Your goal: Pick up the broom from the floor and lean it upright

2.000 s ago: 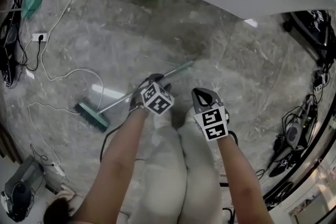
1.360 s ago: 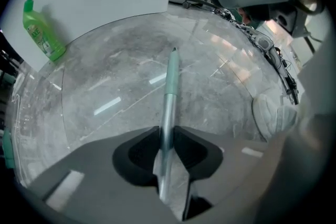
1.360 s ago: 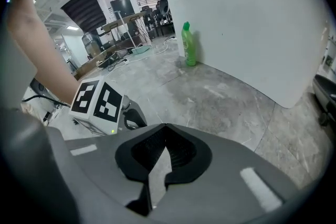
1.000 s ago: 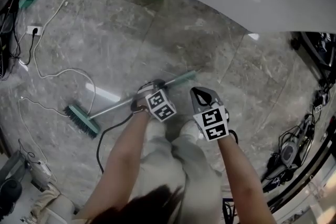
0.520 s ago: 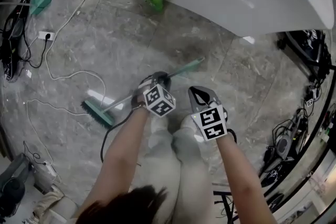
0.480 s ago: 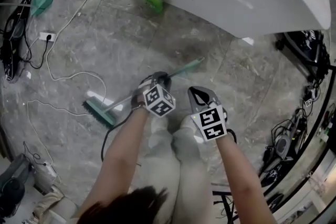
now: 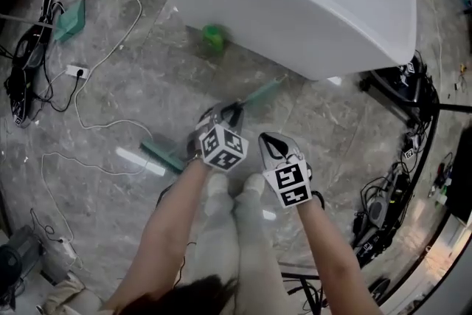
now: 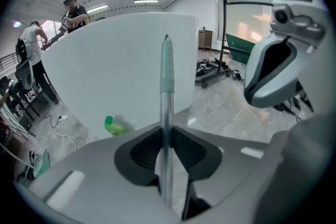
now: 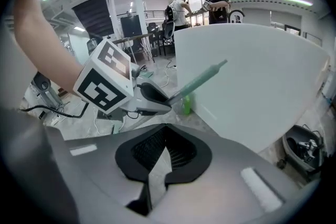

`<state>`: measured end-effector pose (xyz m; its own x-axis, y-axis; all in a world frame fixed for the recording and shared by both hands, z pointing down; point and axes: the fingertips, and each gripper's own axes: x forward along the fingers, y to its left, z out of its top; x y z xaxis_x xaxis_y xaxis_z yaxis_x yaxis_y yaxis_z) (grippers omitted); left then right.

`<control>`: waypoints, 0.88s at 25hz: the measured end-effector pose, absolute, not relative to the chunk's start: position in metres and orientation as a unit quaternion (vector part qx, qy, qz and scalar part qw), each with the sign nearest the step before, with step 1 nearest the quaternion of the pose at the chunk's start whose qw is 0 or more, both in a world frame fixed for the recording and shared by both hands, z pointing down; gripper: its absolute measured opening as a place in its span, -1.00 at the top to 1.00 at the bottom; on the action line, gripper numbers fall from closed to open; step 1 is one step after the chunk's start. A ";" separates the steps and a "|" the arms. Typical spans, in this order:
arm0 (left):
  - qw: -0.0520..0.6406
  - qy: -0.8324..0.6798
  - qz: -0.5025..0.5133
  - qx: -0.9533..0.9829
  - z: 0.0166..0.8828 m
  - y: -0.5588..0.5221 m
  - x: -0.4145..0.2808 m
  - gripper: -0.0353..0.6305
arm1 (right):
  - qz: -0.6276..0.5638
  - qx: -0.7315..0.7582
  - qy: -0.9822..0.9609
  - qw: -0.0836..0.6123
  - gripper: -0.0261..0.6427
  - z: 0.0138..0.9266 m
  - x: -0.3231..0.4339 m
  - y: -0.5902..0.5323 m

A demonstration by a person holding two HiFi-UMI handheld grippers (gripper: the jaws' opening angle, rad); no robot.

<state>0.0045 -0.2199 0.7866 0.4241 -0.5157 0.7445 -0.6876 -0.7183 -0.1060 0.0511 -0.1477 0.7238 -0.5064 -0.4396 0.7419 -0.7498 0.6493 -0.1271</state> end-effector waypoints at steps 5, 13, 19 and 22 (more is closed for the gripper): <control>0.106 -0.396 0.367 0.835 0.738 -0.256 0.009 0.67 | 0.217 0.366 -0.840 0.337 0.92 0.689 0.056 -0.163; 0.114 -0.423 0.338 0.833 0.684 -0.307 0.023 0.68 | 0.193 0.382 -0.843 0.324 0.92 0.640 0.067 -0.203; 0.121 -0.444 0.329 0.824 0.658 -0.354 0.041 0.67 | 0.185 0.401 -0.843 0.308 0.92 0.611 0.086 -0.231; 0.125 -0.452 0.329 0.820 0.649 -0.376 0.050 0.67 | 0.189 0.411 -0.841 0.298 0.92 0.604 0.097 -0.239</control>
<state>0.0499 -0.3762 0.6485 0.3752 -0.6581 0.6527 -0.8232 -0.5603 -0.0917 0.0966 -0.2390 0.6042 -0.4851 -0.5775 0.6567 -0.8030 0.5915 -0.0730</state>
